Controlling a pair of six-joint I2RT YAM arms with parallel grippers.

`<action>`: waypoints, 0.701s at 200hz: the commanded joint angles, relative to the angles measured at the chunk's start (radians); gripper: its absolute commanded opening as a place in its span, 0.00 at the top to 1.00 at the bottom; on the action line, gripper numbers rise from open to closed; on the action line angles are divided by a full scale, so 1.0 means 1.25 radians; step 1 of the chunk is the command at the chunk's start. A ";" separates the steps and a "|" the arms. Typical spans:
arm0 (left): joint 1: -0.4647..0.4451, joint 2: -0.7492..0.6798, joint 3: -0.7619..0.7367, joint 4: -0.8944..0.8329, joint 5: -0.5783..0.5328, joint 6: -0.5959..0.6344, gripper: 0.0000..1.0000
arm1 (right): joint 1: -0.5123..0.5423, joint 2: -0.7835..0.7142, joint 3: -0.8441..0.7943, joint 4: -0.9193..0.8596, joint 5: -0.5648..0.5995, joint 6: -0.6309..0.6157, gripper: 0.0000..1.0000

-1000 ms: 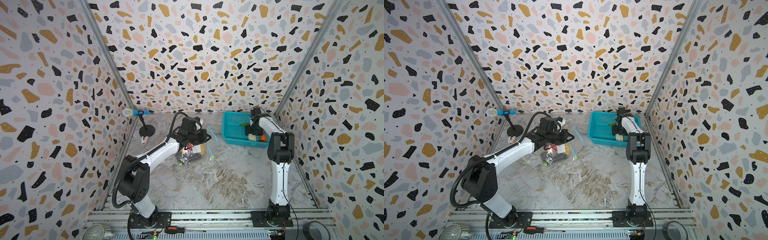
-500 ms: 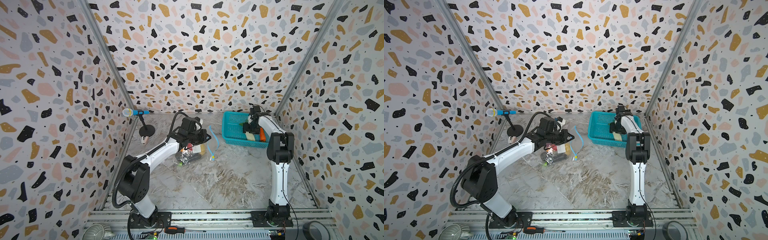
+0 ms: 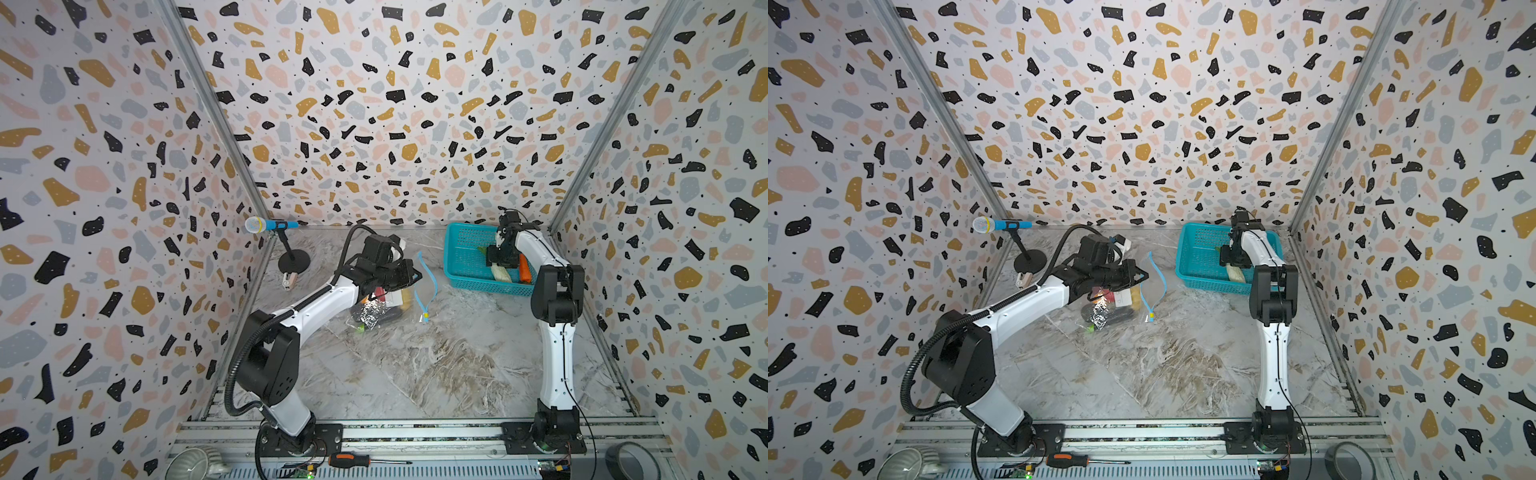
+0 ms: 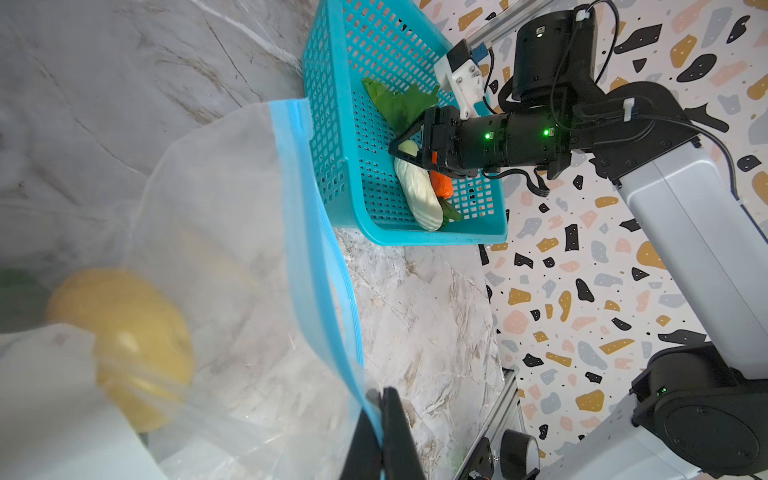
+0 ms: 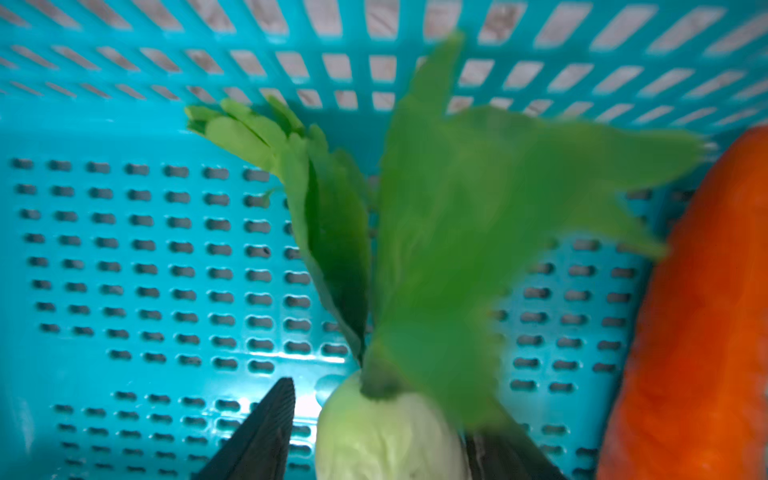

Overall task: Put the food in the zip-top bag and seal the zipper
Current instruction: 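Lower the right gripper onto the white cabbage stem and grasp it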

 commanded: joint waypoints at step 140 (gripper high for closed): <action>0.003 -0.019 -0.014 0.021 -0.004 -0.001 1.00 | -0.001 0.011 0.039 -0.049 0.006 0.002 0.48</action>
